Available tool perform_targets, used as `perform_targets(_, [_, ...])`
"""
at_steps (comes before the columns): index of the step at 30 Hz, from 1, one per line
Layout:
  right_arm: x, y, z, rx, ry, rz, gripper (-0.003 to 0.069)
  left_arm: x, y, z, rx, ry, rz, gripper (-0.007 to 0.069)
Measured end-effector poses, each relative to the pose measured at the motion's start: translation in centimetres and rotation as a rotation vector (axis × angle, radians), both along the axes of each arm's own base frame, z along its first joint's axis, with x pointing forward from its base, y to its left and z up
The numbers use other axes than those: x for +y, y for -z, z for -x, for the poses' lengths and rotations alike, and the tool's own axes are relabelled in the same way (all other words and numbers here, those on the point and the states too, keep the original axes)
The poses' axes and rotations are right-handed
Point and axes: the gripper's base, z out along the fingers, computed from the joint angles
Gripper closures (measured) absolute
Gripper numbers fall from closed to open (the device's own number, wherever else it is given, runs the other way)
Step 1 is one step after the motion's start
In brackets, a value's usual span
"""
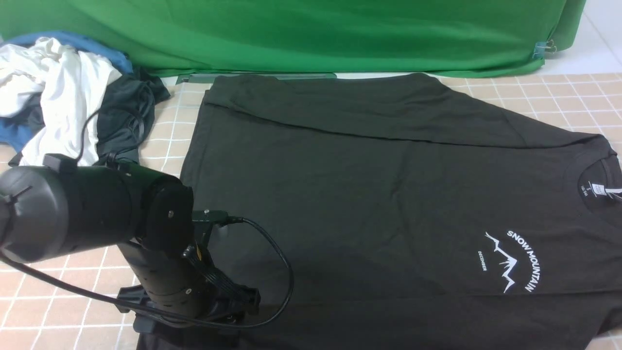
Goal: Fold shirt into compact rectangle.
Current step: 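Grasp the left edge of the dark T-shirt lying flat on the table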
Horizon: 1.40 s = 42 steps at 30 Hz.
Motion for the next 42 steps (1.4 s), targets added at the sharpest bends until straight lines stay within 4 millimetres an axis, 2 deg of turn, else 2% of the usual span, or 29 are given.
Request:
perform_targets(15, [0.0, -0.1, -0.1, -0.018, 0.004, -0.002, 0.0494, 0.2, 0.4, 0.0, 0.039, 0.009, -0.034, 0.0064])
perform_targets(18, [0.0, -0.1, -0.2, -0.019, 0.004, -0.002, 0.0491, 0.2, 0.4, -0.1, 0.041, 0.005, -0.032, 0.0084])
perform_targets(23, [0.0, -0.1, -0.2, -0.020, 0.005, -0.003, 0.0481, 0.1, 0.4, 0.0, 0.049, -0.004, -0.024, 0.0298])
perform_targets(24, [0.0, -0.1, -0.2, -0.020, 0.005, -0.003, 0.0480, 0.1, 0.4, 0.0, 0.055, -0.007, -0.021, 0.0393])
perform_targets(25, [0.0, -0.1, -0.2, -0.020, 0.005, -0.003, 0.0480, 0.1, 0.4, 0.1, 0.056, -0.006, -0.021, 0.0393])
perform_targets(26, [0.0, -0.1, -0.2, -0.020, 0.006, -0.003, 0.0478, 0.0, 0.3, 0.0, 0.059, -0.009, -0.017, 0.0489])
perform_targets(27, [0.0, -0.1, -0.2, -0.020, 0.006, -0.003, 0.0477, 0.0, 0.2, 0.0, 0.064, -0.012, -0.014, 0.0533])
perform_targets(30, [0.0, -0.1, -0.2, -0.020, 0.006, -0.003, 0.0474, -0.2, -1.3, 0.1, 0.064, -0.021, 0.011, 0.0561])
perform_targets(33, [0.0, -0.1, -0.2, -0.020, 0.006, -0.003, 0.0473, -0.3, -4.6, 0.3, -0.011, -0.028, 0.077, 0.0562])
perform_targets(37, [0.0, -0.1, -0.2, -0.020, 0.006, -0.003, 0.0473, -0.2, -7.8, 0.6, -0.092, -0.023, 0.129, 0.0562])
perform_targets(42, [0.0, -0.1, -0.2, -0.021, 0.006, -0.004, 0.0470, -0.1, -8.2, 1.0, -0.073, -0.016, 0.116, 0.0562])
